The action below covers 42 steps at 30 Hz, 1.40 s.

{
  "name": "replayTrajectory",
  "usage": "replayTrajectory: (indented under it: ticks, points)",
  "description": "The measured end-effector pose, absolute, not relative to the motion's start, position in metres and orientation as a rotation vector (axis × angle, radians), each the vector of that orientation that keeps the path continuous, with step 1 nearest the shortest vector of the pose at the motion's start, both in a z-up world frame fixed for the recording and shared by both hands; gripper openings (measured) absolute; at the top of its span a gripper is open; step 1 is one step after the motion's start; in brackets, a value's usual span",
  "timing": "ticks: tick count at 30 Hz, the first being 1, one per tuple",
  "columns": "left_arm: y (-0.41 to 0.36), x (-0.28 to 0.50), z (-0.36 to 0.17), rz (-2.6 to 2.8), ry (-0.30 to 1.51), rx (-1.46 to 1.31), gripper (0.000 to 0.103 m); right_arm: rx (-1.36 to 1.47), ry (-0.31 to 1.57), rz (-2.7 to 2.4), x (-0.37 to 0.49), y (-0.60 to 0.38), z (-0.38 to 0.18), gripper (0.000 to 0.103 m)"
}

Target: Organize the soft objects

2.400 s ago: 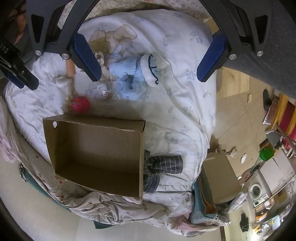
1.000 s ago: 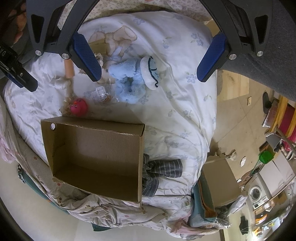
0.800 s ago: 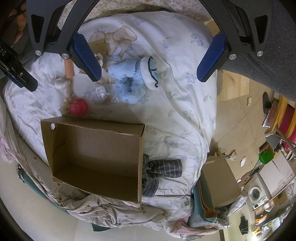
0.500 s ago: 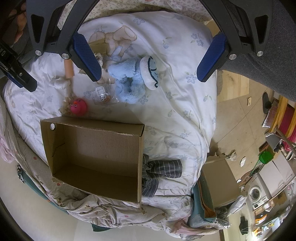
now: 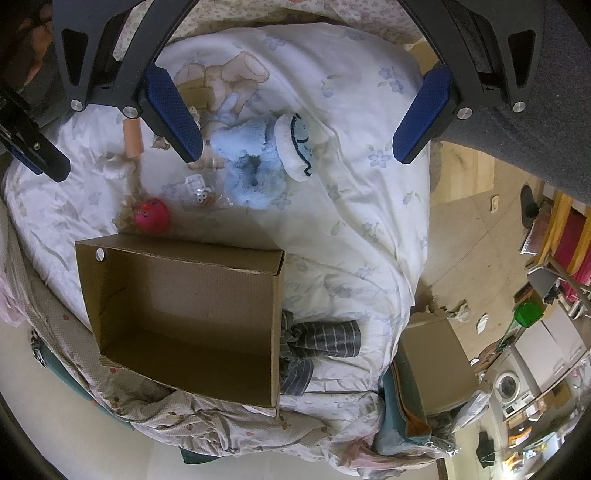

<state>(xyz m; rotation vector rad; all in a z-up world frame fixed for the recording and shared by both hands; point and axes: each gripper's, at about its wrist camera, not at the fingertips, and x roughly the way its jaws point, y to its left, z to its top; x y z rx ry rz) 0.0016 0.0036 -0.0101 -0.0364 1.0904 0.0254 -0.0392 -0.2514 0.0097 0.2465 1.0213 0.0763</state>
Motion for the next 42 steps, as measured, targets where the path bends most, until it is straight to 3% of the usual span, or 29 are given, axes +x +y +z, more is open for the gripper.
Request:
replayTrajectory:
  ticks: [32,42]
  points:
    - [0.018,0.001,-0.006,0.062,1.085,-0.099,0.103,0.284,1.046,0.101,-0.038,-0.253,0.010,0.103]
    - [0.050,0.030,-0.014,0.099,1.239,-0.227,0.103,0.437,1.043,0.074,-0.037,-0.282,0.011,0.103]
